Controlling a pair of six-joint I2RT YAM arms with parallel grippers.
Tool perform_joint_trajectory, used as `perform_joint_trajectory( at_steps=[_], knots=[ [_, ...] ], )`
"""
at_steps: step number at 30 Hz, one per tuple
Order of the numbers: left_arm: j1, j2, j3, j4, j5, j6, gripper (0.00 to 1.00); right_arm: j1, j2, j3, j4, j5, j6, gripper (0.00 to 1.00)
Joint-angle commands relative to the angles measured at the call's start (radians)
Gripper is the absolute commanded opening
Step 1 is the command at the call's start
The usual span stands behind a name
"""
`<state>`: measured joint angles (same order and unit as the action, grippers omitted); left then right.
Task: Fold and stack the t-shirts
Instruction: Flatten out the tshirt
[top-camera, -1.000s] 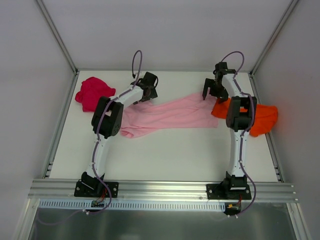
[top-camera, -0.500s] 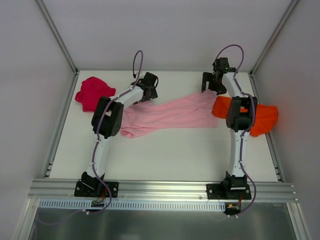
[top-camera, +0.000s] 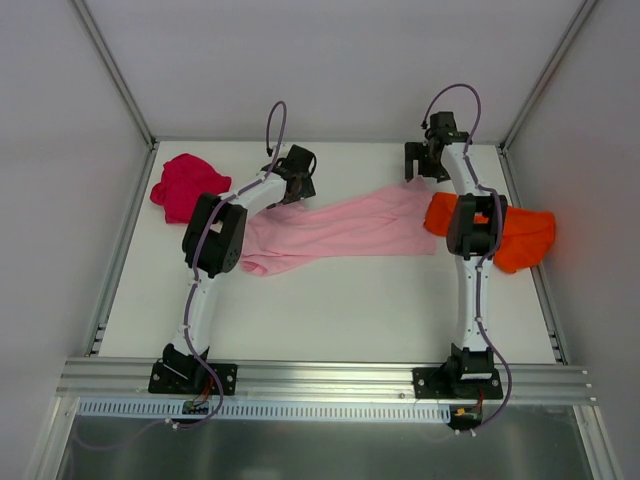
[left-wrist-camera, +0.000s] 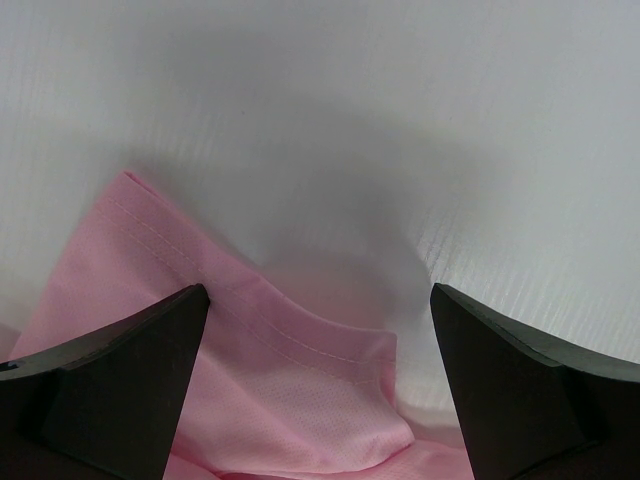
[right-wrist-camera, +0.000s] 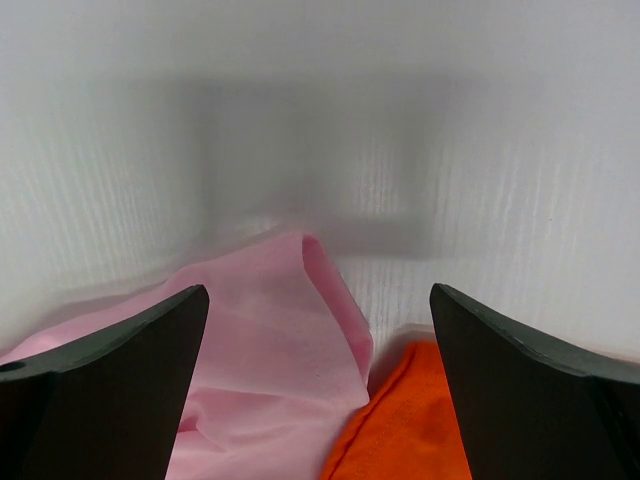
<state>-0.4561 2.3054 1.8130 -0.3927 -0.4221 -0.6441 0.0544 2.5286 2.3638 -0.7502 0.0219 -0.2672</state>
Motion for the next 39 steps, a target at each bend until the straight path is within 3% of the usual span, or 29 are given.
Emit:
perform_joint_trajectory(
  at_steps=[1, 9, 12, 13, 15, 18, 19, 20, 21, 22, 23, 30, 39],
  knots=[
    [0.01, -0.041, -0.015, -0.005, 0.042, -0.002, 0.96, -0.011, 0.027, 0.065, -0.074, -0.011, -0.007, 1.0],
    [0.011, -0.058, -0.037, -0.003, 0.048, -0.006, 0.96, -0.013, 0.03, 0.008, -0.078, -0.069, -0.001, 0.98],
    [0.01, -0.061, -0.04, 0.002, 0.051, -0.003, 0.95, -0.013, 0.022, -0.014, -0.066, -0.073, 0.002, 0.81],
    [0.01, -0.061, -0.04, 0.003, 0.052, -0.002, 0.92, -0.014, 0.01, -0.027, -0.046, -0.071, 0.002, 0.64],
    [0.01, -0.06, -0.043, 0.017, 0.06, 0.008, 0.86, -0.013, -0.002, -0.057, -0.025, -0.065, 0.002, 0.44],
    [0.01, -0.052, -0.043, 0.025, 0.068, 0.008, 0.72, -0.013, 0.001, -0.061, -0.025, -0.082, -0.006, 0.35],
    [0.01, -0.047, -0.04, 0.025, 0.068, 0.006, 0.65, -0.013, 0.002, -0.06, -0.023, -0.074, -0.003, 0.27],
    [0.011, -0.044, -0.032, 0.017, 0.072, 0.006, 0.42, -0.013, 0.005, -0.06, -0.023, -0.077, -0.001, 0.2],
    [0.011, -0.041, -0.027, 0.006, 0.066, 0.004, 0.26, -0.014, 0.006, -0.06, -0.023, -0.079, -0.001, 0.04],
    [0.011, -0.041, -0.024, 0.0, 0.06, -0.003, 0.13, -0.013, 0.006, -0.06, -0.023, -0.079, 0.003, 0.01],
    [0.011, -0.041, -0.024, 0.0, 0.059, -0.003, 0.0, -0.013, 0.006, -0.061, -0.023, -0.074, 0.005, 0.01],
    [0.011, -0.081, -0.099, 0.058, 0.065, -0.009, 0.0, 0.021, -0.086, -0.195, 0.054, -0.03, -0.026, 0.01],
    [0.007, -0.245, -0.219, 0.162, 0.04, 0.036, 0.0, 0.07, -0.234, -0.296, 0.12, 0.088, -0.041, 0.01]
  ],
)
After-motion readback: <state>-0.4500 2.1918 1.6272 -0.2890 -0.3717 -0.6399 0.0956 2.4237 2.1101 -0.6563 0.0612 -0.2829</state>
